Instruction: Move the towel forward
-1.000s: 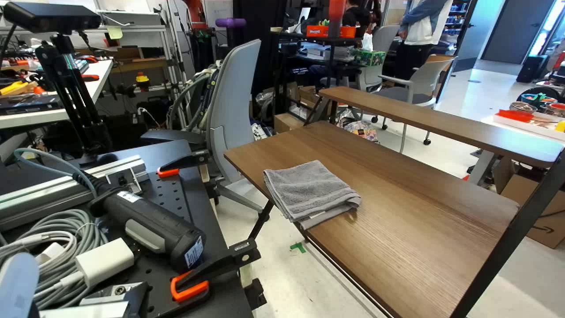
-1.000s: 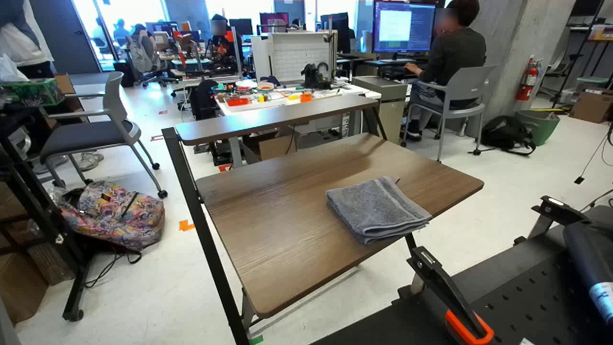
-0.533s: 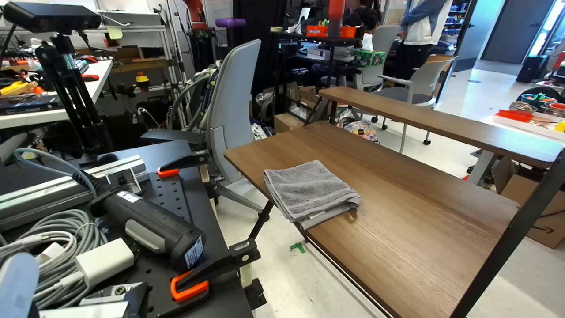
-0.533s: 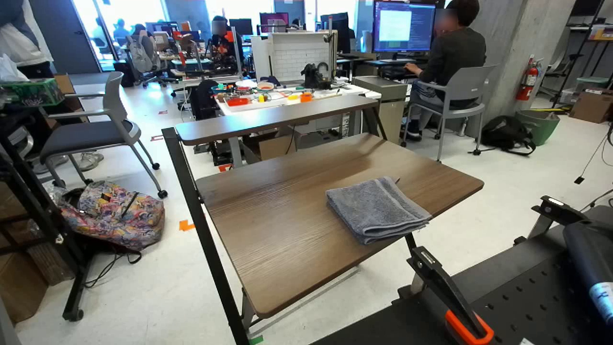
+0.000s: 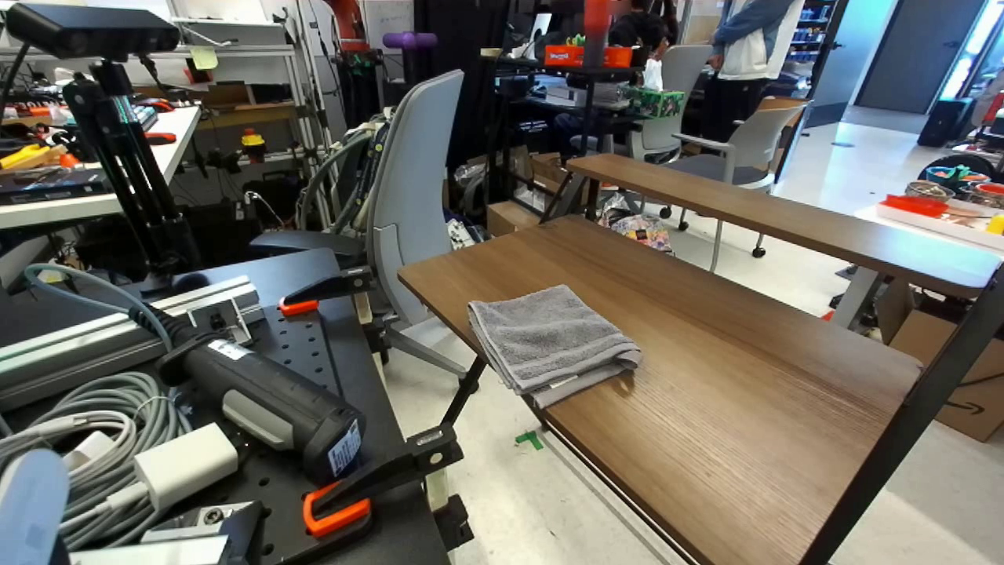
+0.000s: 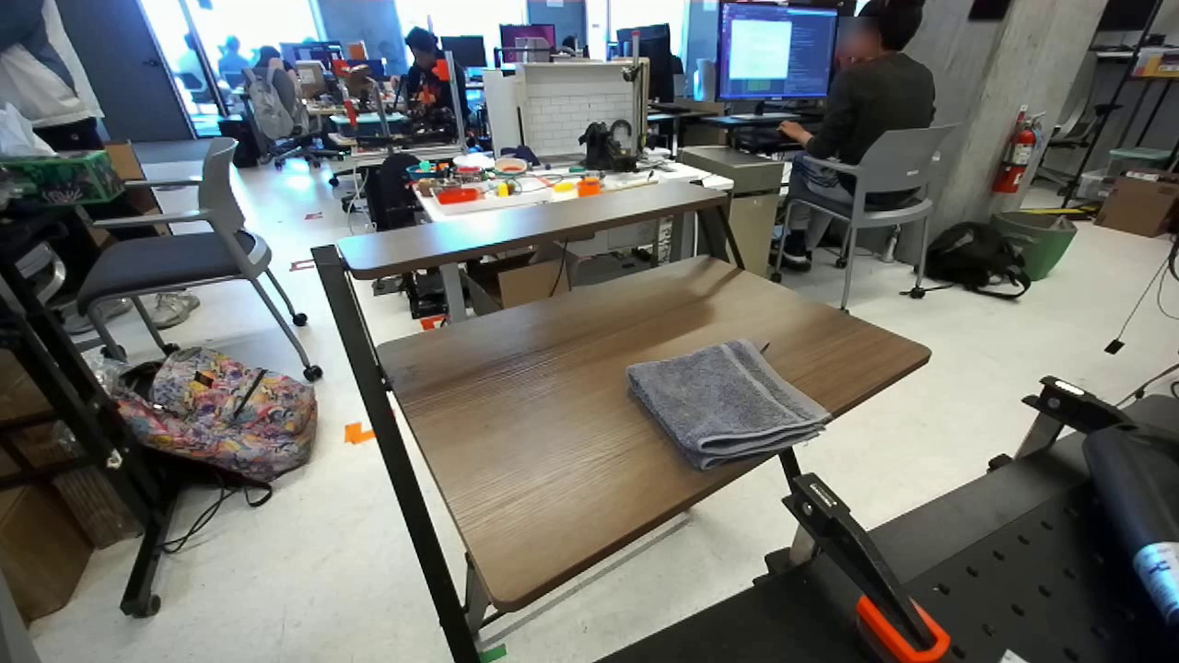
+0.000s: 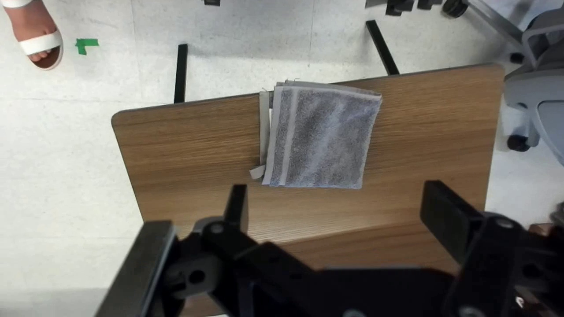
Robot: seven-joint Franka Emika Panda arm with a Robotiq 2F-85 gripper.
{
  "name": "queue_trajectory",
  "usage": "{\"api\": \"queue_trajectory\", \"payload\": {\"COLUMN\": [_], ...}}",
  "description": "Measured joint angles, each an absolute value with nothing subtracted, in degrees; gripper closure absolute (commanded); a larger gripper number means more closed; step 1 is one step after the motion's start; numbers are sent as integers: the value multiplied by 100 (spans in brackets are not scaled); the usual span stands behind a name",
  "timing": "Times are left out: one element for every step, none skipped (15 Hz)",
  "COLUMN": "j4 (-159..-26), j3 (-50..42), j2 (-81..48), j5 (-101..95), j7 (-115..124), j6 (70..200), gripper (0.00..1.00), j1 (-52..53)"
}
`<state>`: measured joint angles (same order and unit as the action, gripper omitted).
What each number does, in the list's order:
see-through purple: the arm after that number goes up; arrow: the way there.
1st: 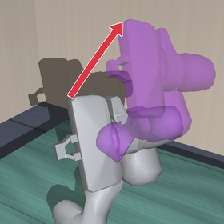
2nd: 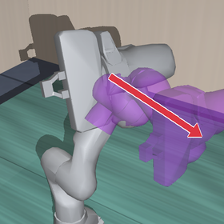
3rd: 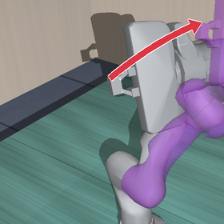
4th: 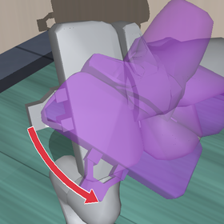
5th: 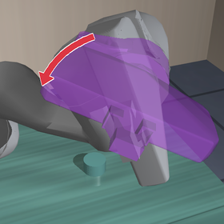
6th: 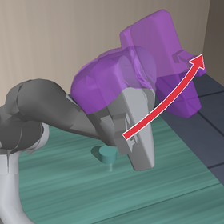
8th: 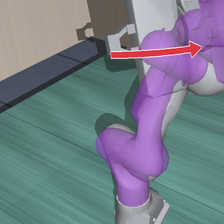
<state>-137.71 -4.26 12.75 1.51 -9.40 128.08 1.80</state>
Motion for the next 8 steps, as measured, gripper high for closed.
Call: {"api": "queue_trajectory", "payload": {"j4": [-13822,-13860,-13882,-13889,-13888,-13875,-13840,-13781], "j3": [-390,-349,-298,-244,-191,-135,-82,-28], "j2": [1006,734,450,160,-107,-374,-633,-879], "j5": [150,150,150,150,149,149,149,149], "j7": [-868,-784,-688,-606,-534,-485,-443,-390], "j6": [13205,13571,13933,14281,14588,14865,15076,15204], "gripper": [0,0,0,0,0,0,0,0], "j1": [180,180,180,181,182,186,191,197]}}
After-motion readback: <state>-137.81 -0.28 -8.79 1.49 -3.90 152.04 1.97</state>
